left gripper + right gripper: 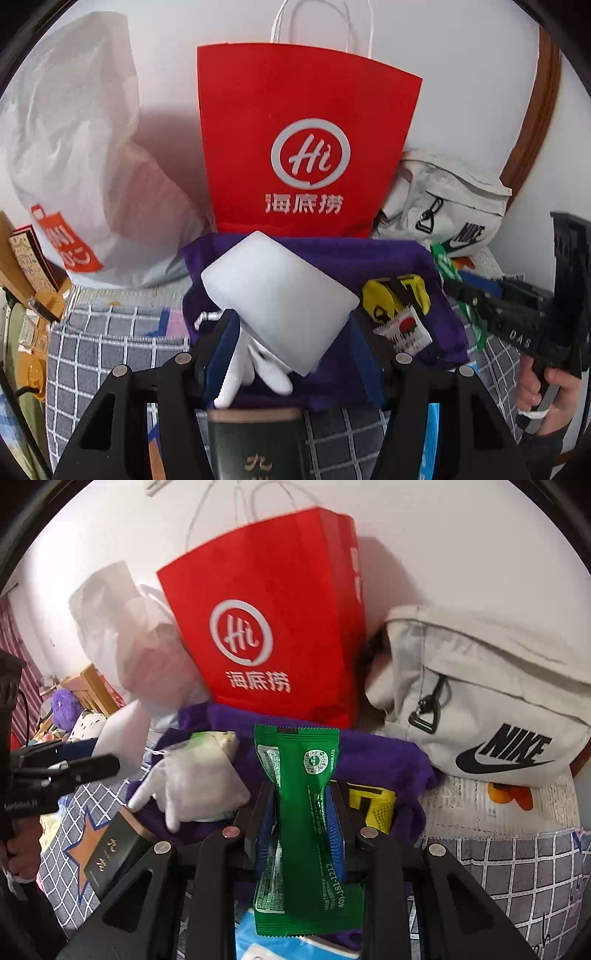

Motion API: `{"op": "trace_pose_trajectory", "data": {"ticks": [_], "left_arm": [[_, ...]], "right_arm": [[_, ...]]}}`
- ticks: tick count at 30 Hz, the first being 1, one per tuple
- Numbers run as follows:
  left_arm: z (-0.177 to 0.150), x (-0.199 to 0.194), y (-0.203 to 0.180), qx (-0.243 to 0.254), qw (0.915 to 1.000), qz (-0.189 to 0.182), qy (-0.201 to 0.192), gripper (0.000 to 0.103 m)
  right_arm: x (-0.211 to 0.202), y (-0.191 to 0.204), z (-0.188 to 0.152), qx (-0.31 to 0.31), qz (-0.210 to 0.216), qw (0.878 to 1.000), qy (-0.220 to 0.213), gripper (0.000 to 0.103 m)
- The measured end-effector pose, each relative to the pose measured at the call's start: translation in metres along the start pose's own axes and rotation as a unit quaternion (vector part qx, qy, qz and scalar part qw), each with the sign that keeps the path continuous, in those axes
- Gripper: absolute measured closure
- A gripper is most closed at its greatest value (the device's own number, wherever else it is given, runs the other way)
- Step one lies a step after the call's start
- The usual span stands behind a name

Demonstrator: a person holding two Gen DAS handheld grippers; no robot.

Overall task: Organize soft objects
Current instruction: 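Lower the green packet and sponge onto the towel and open both grippers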

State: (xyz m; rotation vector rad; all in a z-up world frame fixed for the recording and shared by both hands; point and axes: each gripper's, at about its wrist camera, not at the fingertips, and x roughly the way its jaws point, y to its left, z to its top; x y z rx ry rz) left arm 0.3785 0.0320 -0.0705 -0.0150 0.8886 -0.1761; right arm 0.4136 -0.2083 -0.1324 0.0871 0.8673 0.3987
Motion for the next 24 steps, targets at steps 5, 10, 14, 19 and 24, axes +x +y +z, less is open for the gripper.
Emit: {"op": "trace_pose_trajectory", "data": {"ticks": [5, 10, 14, 19, 24], "left_arm": [[0.005, 0.019, 0.0, -0.004, 0.9999, -0.011, 0.004, 0.044], [0.001, 0.042, -0.006, 0.002, 0.9995, -0.023, 0.022, 0.044], [-0.006, 0.059, -0.012, 0.011, 0.9988, -0.028, 0.039, 0.044], [-0.012, 0.078, -0.02, 0.024, 0.9969, -0.033, 0.067, 0.044], [-0.016, 0.094, -0.023, 0.023, 0.9951, -0.029, 0.092, 0.044]], "right_arm": [[0.014, -0.004, -0.004, 0.001, 0.004, 1.0, 0.014, 0.076], [0.023, 0.0, -0.007, -0.01, 0.0, 1.0, 0.021, 0.076], [0.033, 0.001, -0.009, -0.019, -0.005, 0.999, 0.033, 0.076], [0.044, 0.004, -0.013, -0.023, -0.001, 0.998, 0.05, 0.076], [0.054, 0.005, -0.016, -0.02, -0.003, 0.998, 0.062, 0.075]]}}
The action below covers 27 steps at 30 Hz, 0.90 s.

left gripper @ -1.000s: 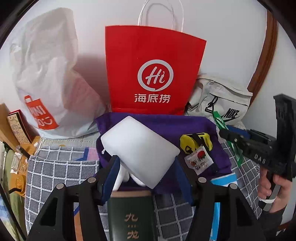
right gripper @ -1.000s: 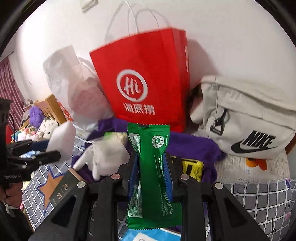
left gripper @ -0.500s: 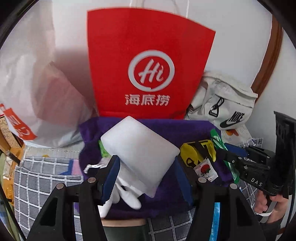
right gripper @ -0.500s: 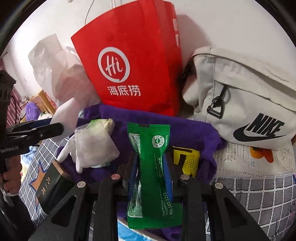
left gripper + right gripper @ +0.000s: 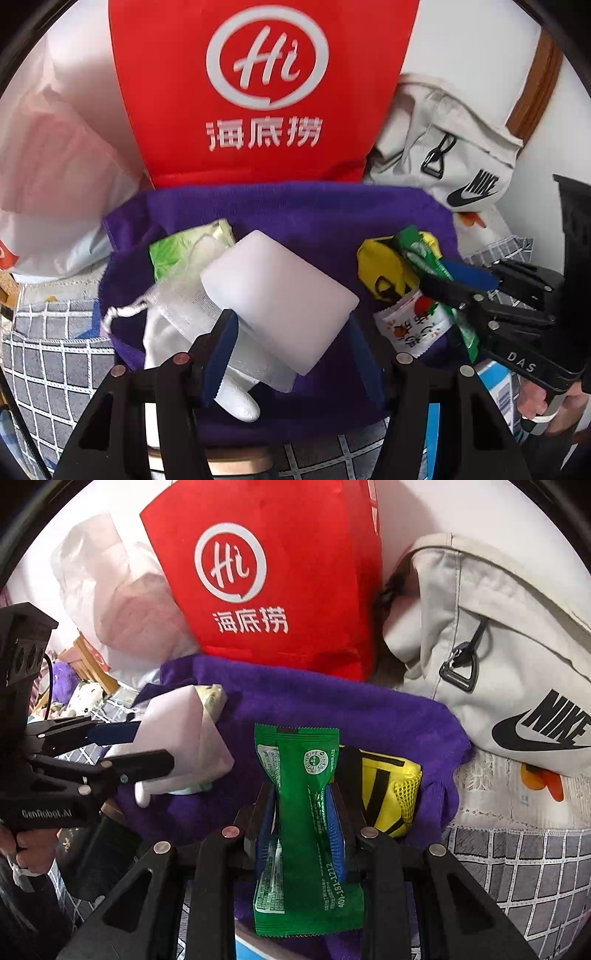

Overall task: Organize soft objects
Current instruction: 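Lower the green packet and sponge onto the towel and open both grippers, then withdraw both grippers from the towel back toward the remaining items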

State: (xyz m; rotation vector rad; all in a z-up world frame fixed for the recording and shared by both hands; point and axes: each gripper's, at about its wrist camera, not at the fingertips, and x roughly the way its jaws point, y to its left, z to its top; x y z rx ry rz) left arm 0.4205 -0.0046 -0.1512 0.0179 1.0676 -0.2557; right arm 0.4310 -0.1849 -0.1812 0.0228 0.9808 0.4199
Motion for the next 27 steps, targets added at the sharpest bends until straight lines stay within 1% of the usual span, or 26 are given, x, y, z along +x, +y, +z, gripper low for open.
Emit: {"op": "trace_pose_trajectory", "data": {"ticks": [5, 6, 7, 8, 9, 11, 13, 14, 15, 18, 21, 24, 27], "left_arm": [[0.0, 0.01, 0.002, -0.01, 0.9998, -0.012, 0.015, 0.043], [0.0, 0.011, 0.003, -0.014, 0.9997, -0.013, 0.017, 0.04], [0.001, 0.013, 0.004, -0.02, 0.9994, -0.016, 0.023, 0.033], [0.001, 0.014, 0.005, -0.027, 0.9991, -0.018, 0.028, 0.031], [0.001, 0.015, 0.008, -0.036, 0.9987, -0.02, 0.032, 0.03], [0.002, 0.014, 0.011, -0.049, 0.998, -0.02, 0.035, 0.03], [0.002, 0.011, 0.012, -0.05, 0.9981, -0.016, 0.033, 0.029], [0.002, 0.008, 0.013, -0.049, 0.9983, -0.012, 0.03, 0.029], [0.002, 0.005, 0.013, -0.049, 0.9984, -0.006, 0.025, 0.029], [0.004, -0.011, 0.018, -0.055, 0.9984, 0.006, 0.009, 0.029], [0.003, -0.031, 0.021, -0.061, 0.9981, 0.009, -0.012, 0.029], [-0.003, -0.059, 0.025, -0.063, 0.9973, 0.015, -0.035, 0.029], [-0.014, -0.084, 0.028, -0.063, 0.9962, 0.029, -0.054, 0.029]], "right_arm": [[0.003, -0.002, -0.001, 0.003, -0.009, 1.0, 0.0, 0.074], [0.004, -0.002, -0.001, 0.002, -0.011, 1.0, 0.0, 0.072], [0.004, -0.001, 0.0, 0.002, -0.015, 1.0, -0.001, 0.071], [0.005, -0.001, 0.0, 0.003, -0.017, 1.0, 0.0, 0.068], [0.005, -0.002, 0.001, 0.006, -0.016, 1.0, 0.0, 0.062], [0.004, -0.004, 0.002, 0.015, -0.014, 1.0, -0.008, 0.058], [0.004, -0.004, 0.002, 0.015, -0.01, 1.0, -0.008, 0.054], [0.004, -0.004, 0.002, 0.014, -0.01, 1.0, -0.007, 0.048], [0.002, -0.004, 0.003, 0.016, -0.014, 1.0, -0.011, 0.045], [-0.002, -0.005, 0.005, 0.027, -0.013, 0.999, -0.018, 0.045], [-0.016, -0.002, 0.007, 0.034, -0.006, 0.999, -0.03, 0.045], [-0.034, 0.008, 0.006, 0.03, -0.002, 0.998, -0.048, 0.045], [-0.048, 0.029, 0.001, 0.015, 0.005, 0.999, -0.046, 0.045]]}}
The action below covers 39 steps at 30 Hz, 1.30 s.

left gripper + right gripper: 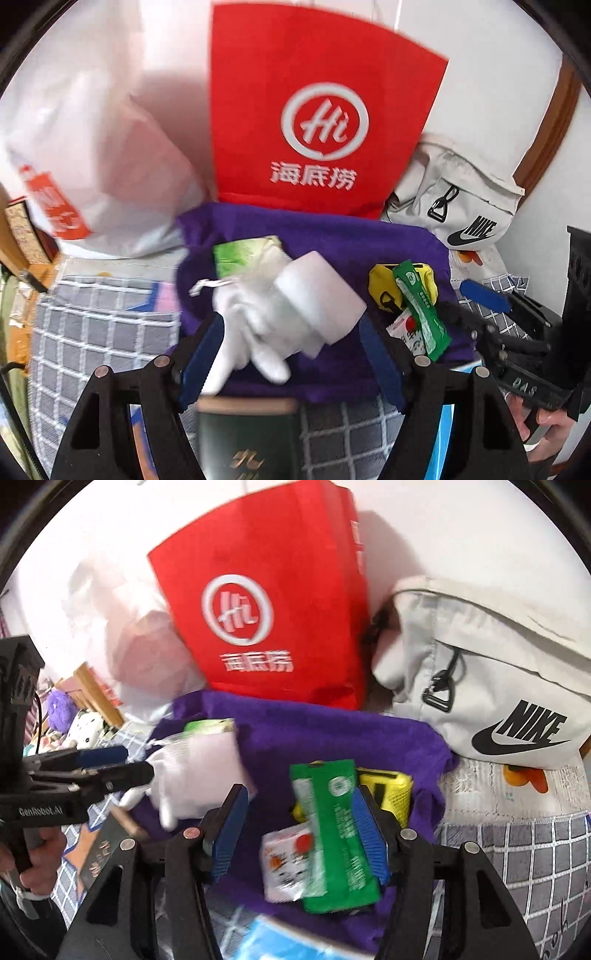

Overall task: Organize soft objects
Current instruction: 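Withdraw both grippers from the towel back toward the remaining items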

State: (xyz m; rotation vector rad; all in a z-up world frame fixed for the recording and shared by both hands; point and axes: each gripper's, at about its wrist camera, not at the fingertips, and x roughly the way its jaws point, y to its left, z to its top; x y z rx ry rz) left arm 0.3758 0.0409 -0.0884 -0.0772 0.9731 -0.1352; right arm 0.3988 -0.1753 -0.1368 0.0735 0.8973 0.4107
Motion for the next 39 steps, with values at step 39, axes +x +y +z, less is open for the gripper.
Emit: {"op": "trace_pose_trajectory", "data": {"ticks": [39], "left_arm": [[-0.197, -0.082, 0.101, -0.128, 0.9913, -0.027, -0.005, 0.029]], "right_arm": [[0.003, 0.165, -0.174, -0.192, -0.036, 0.973, 0.124, 0.063]]}}
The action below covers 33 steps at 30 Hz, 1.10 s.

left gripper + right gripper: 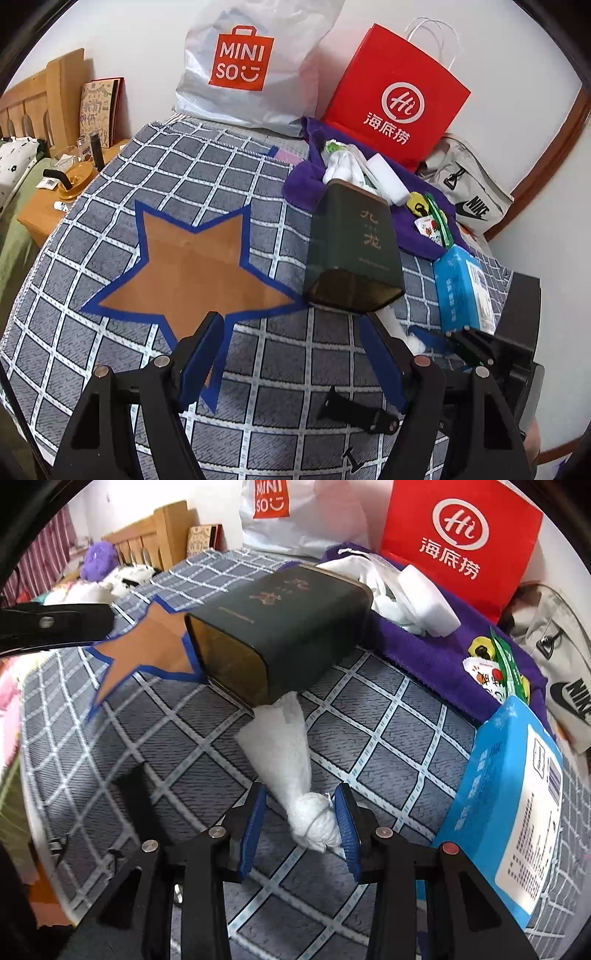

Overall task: Organize soft objects
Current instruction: 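Grasp the white bubble-wrap pouch with the right gripper while the left grasps the black strap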

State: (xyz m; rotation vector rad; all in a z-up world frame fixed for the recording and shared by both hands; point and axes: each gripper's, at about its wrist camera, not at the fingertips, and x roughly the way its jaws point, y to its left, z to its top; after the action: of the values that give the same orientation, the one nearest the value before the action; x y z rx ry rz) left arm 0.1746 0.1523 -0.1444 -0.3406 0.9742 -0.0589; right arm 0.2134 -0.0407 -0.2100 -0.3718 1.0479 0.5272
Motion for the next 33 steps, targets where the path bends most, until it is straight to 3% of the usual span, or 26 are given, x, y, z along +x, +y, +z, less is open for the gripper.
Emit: {"op": "trace_pose_trajectory", "data": {"ticks": [1, 3, 6, 10, 15, 24, 29, 33], "left_arm": [[-0.002, -0.001, 0.0, 0.003, 1.0, 0.0, 0.001, 0.029], [-0.006, -0.003, 0.0, 0.008, 1.0, 0.001, 0.002, 0.029], [-0.015, -0.004, -0.003, 0.016, 0.9998, 0.009, 0.011, 0.029], [-0.031, -0.002, -0.013, 0.032, 0.999, 0.003, 0.031, 0.029], [-0.05, 0.009, -0.032, 0.05, 0.9968, 0.002, 0.062, 0.03], [-0.087, 0.014, -0.061, 0.078, 0.9923, 0.002, 0.096, 0.03], [-0.096, 0.023, -0.072, 0.083, 0.9906, -0.033, 0.104, 0.03], [-0.092, 0.032, -0.081, 0.09, 0.992, -0.012, 0.087, 0.029]], "right_arm": [[0.0, 0.001, -0.001, 0.0, 0.0, 1.0, -0.003, 0.064], [-0.002, -0.001, -0.002, 0.005, 0.009, 1.0, -0.004, 0.079], [-0.007, -0.004, -0.007, 0.015, 0.021, 1.0, -0.011, 0.085], [-0.028, -0.01, -0.021, 0.048, 0.06, 0.996, -0.036, 0.086], [-0.058, -0.016, -0.048, 0.065, 0.077, 0.993, -0.057, 0.086], [-0.093, -0.033, -0.095, 0.088, 0.078, 0.989, -0.086, 0.086], [-0.095, -0.045, -0.111, 0.103, 0.075, 0.988, -0.092, 0.086], [-0.098, -0.056, -0.127, 0.122, 0.075, 0.985, -0.095, 0.086]]}}
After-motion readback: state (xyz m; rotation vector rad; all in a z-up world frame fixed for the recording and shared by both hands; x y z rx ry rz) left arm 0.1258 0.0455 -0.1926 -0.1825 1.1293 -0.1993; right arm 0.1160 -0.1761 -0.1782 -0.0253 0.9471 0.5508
